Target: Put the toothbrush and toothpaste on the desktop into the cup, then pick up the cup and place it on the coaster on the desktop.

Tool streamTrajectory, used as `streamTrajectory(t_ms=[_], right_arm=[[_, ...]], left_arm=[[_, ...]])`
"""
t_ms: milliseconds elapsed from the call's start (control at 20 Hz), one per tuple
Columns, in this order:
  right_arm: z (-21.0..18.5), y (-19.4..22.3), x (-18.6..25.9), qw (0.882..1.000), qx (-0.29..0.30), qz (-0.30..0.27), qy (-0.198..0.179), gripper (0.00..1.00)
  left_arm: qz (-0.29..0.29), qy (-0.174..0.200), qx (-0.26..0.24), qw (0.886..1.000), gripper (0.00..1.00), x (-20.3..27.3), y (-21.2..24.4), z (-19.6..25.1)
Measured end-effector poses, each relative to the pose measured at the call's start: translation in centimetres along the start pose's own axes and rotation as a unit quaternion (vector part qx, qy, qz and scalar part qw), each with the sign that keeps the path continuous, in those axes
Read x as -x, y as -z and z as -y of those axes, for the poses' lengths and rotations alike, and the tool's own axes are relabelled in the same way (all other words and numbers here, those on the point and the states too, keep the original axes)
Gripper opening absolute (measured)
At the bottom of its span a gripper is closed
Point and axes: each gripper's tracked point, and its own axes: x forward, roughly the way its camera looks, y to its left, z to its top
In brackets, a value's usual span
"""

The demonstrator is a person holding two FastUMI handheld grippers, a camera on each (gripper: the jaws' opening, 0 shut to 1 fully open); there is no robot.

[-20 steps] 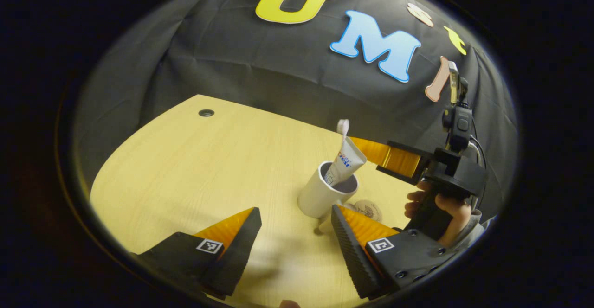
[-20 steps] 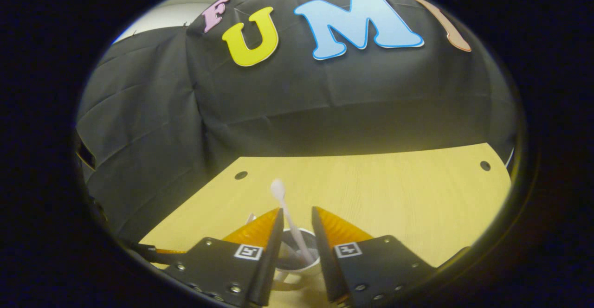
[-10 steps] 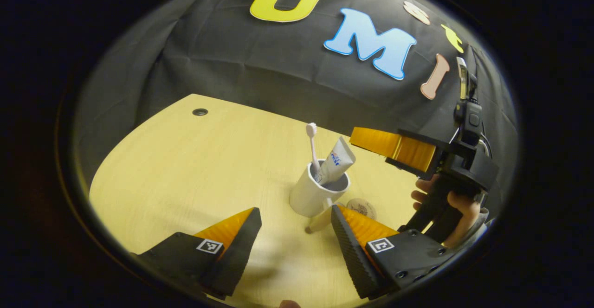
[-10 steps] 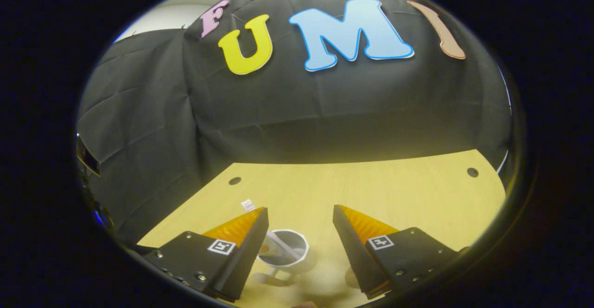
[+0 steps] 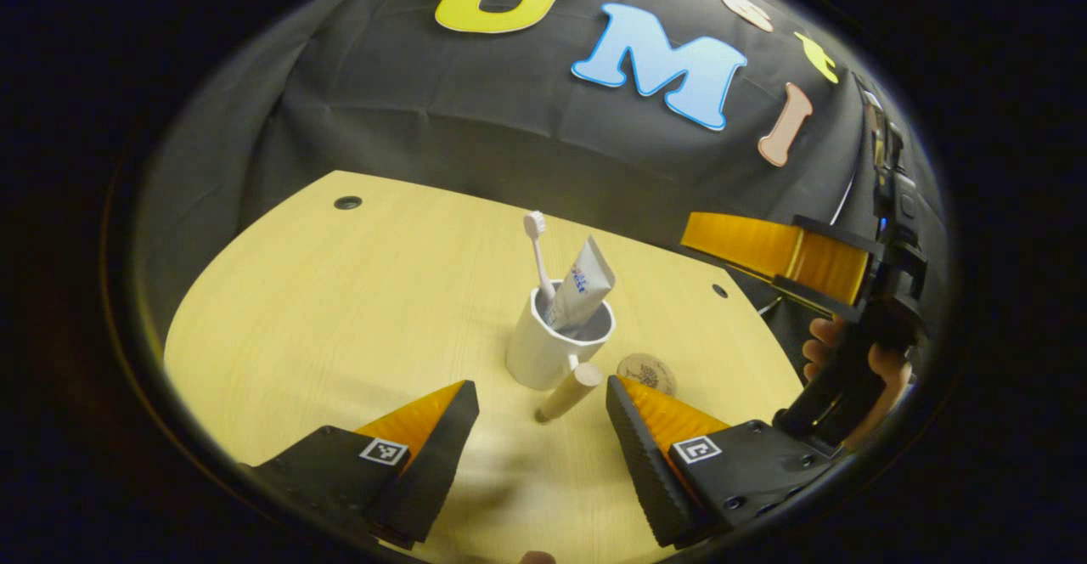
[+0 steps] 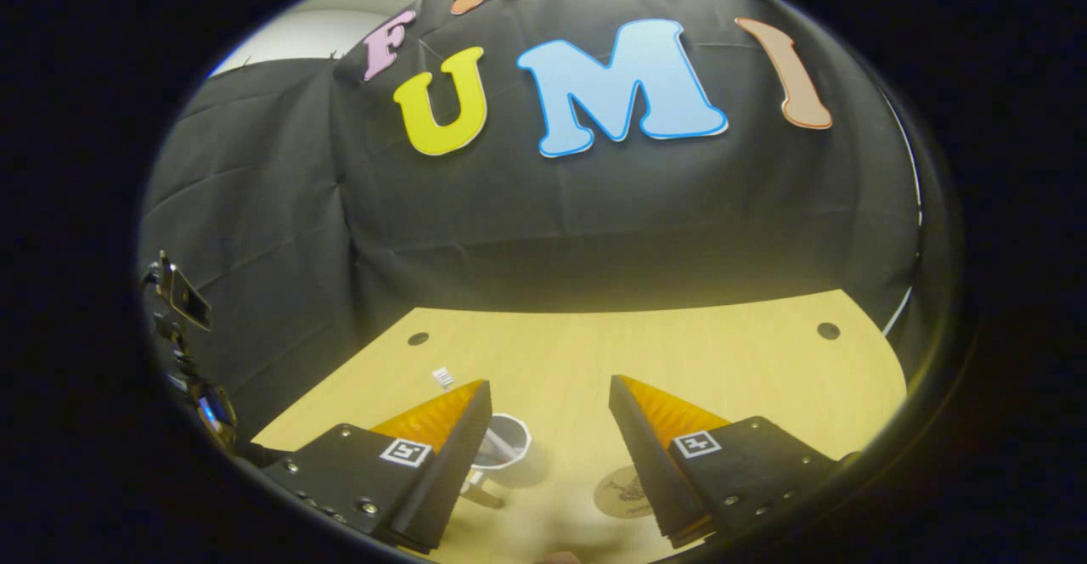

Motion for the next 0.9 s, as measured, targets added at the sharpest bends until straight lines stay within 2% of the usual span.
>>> streamTrajectory(t_ms=[150,250,400,450,550,600,700,750,850,900], right_arm=[[1.5,-0.3,1.7,1.0,-0.002,0.005,0.016,0.88],[2.4,-0.4,2.6,1.0,-0.002,0.008,0.026,0.88],[3.6,-0.4,4.1,0.999,-0.01,0.009,0.035,0.88],[4.0,-0.2,4.6,0.999,-0.013,0.008,0.038,0.88],[4.8,0.4,5.5,0.999,-0.015,0.002,0.044,0.88],[5.2,0.7,5.9,0.999,-0.015,-0.001,0.047,0.88],[5.9,1.6,6.6,0.998,-0.015,-0.011,0.052,0.88],[6.2,2.0,6.9,0.998,-0.016,-0.015,0.055,0.88],[6.8,2.9,7.3,0.998,-0.022,-0.025,0.056,0.88],[7.1,3.3,7.5,0.998,-0.025,-0.03,0.058,0.88]], left_arm=[[-0.009,-0.001,0.002,1.0,0.95,-0.8,0.6,0.0],[-0.018,-0.004,-0.002,1.0,1.0,-1.3,0.9,0.4],[-0.043,-0.011,-0.013,0.999,1.0,-3.2,1.4,1.2],[-0.054,-0.013,-0.019,0.998,0.97,-4.2,1.5,1.5],[-0.071,-0.016,-0.033,0.997,0.97,-5.8,1.6,1.9],[-0.082,-0.018,-0.041,0.996,0.94,-6.4,1.7,2.2],[-0.103,-0.017,-0.053,0.993,0.97,-7.6,1.9,2.8],[-0.115,-0.017,-0.056,0.992,0.94,-8.3,2.0,3.1],[-0.136,-0.02,-0.056,0.989,0.97,-9.6,2.1,3.5],[-0.145,-0.02,-0.054,0.988,0.94,-10.1,1.8,3.9]])
